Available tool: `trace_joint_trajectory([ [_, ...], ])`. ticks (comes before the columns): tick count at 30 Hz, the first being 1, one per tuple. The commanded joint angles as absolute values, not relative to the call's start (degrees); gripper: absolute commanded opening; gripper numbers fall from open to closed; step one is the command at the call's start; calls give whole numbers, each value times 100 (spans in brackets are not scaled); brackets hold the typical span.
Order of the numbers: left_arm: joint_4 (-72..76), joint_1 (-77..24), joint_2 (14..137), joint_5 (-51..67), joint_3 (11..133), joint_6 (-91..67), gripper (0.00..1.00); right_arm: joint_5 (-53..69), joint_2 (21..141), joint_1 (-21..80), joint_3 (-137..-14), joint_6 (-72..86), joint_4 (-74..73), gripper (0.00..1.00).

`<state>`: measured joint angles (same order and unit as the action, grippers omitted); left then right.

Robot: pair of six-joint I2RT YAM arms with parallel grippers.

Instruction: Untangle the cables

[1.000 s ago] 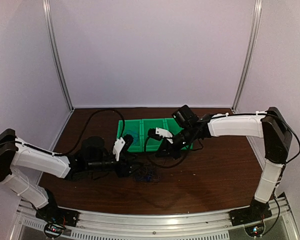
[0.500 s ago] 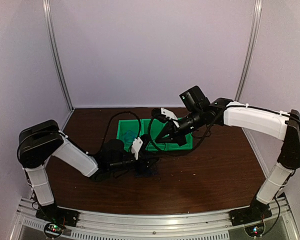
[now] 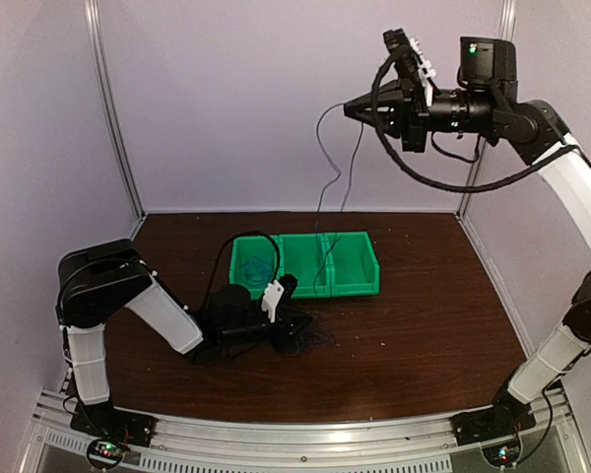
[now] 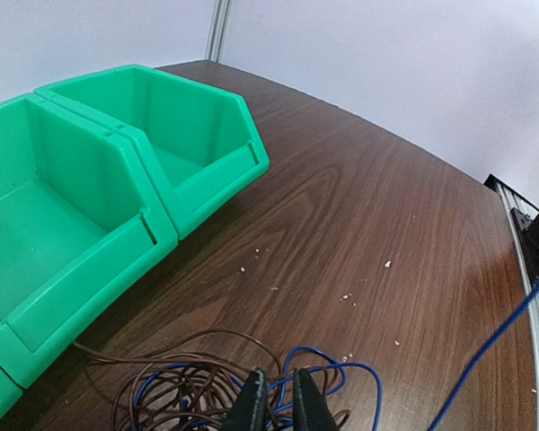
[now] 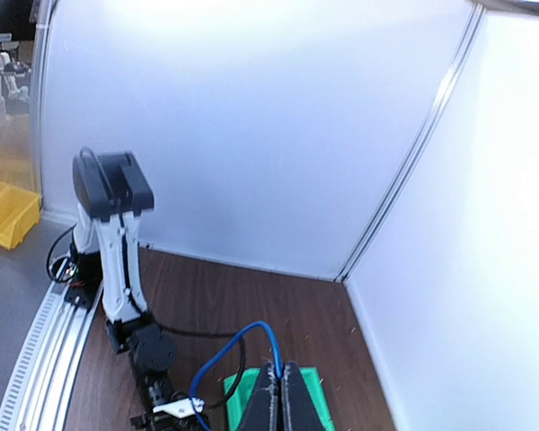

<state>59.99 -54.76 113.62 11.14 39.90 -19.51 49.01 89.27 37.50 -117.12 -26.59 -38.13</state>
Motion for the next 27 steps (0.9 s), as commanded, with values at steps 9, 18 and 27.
trace_joint_trajectory([
  [9, 6065, -5493, 11475, 1034, 4186, -1982, 9, 5640, 8618, 2765, -13029, -2011, -3718, 0],
  [18, 5937, -5493, 11156, 992, 4179, -2024, 18, 5264, 7871, 2717, -10794, -2502, -3948, 0],
  [27, 5057, -5493, 10806, 870, 4463, -1831, 31, 4370, 6437, 1415, -7330, -2795, -3745, 0],
])
